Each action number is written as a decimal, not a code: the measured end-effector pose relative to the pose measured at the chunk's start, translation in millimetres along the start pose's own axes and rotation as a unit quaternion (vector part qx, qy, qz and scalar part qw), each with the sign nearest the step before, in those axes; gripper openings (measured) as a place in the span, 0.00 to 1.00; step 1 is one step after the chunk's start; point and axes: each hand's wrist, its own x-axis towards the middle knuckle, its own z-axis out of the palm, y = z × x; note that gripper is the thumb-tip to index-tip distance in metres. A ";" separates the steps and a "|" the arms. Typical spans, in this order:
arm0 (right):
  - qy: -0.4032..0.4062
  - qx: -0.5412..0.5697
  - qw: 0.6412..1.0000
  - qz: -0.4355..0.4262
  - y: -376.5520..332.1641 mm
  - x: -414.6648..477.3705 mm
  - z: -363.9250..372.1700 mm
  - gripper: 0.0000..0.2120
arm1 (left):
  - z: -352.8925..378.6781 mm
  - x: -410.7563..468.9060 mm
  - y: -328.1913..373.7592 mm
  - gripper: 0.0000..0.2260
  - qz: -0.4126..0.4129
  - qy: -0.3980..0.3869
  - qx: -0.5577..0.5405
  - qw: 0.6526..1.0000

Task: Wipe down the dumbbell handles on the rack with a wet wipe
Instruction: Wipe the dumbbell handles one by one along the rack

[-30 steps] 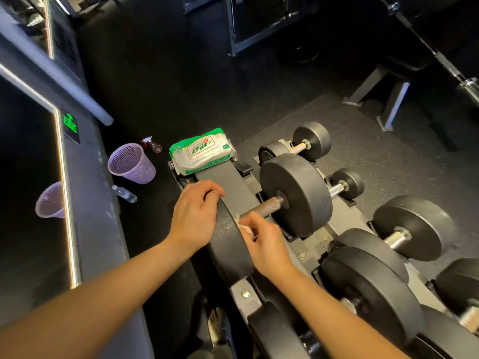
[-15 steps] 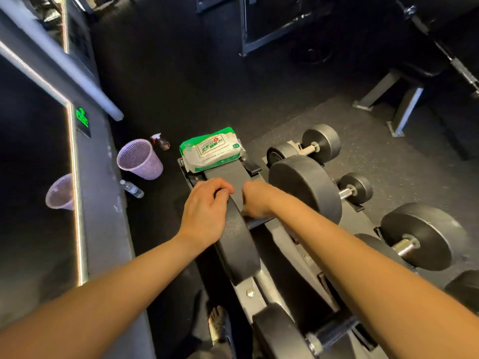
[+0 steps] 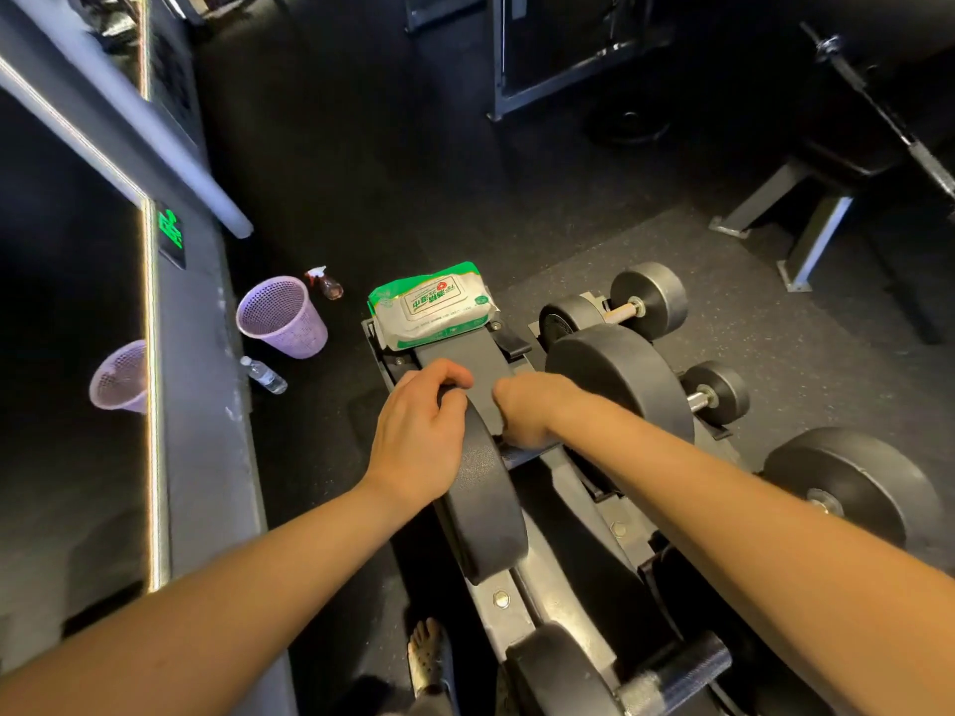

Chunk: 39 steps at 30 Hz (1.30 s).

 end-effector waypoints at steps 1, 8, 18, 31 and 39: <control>0.046 0.043 0.997 -0.034 -3.0 -8.7 9.8 0.09 | 0.4 0.1 -0.1 0.11 0.002 0.000 0.002 1.000; 0.321 0.158 0.934 -0.015 10.6 -49.4 88.2 0.05 | -1.1 -1.1 0.2 0.11 -0.004 -0.011 0.000 1.000; 0.380 0.289 0.878 -0.032 -14.6 -48.4 119.9 0.04 | -1.4 -1.8 1.4 0.11 -0.012 -0.005 0.019 1.000; 0.443 0.657 0.523 0.314 -15.9 -25.0 126.1 0.12 | 0.2 -1.3 -0.4 0.11 -0.005 0.003 0.006 1.000; 0.227 0.890 0.295 0.263 0.5 -16.0 102.3 0.11 | 0.9 -1.1 -0.6 0.11 -0.015 0.004 -0.005 1.000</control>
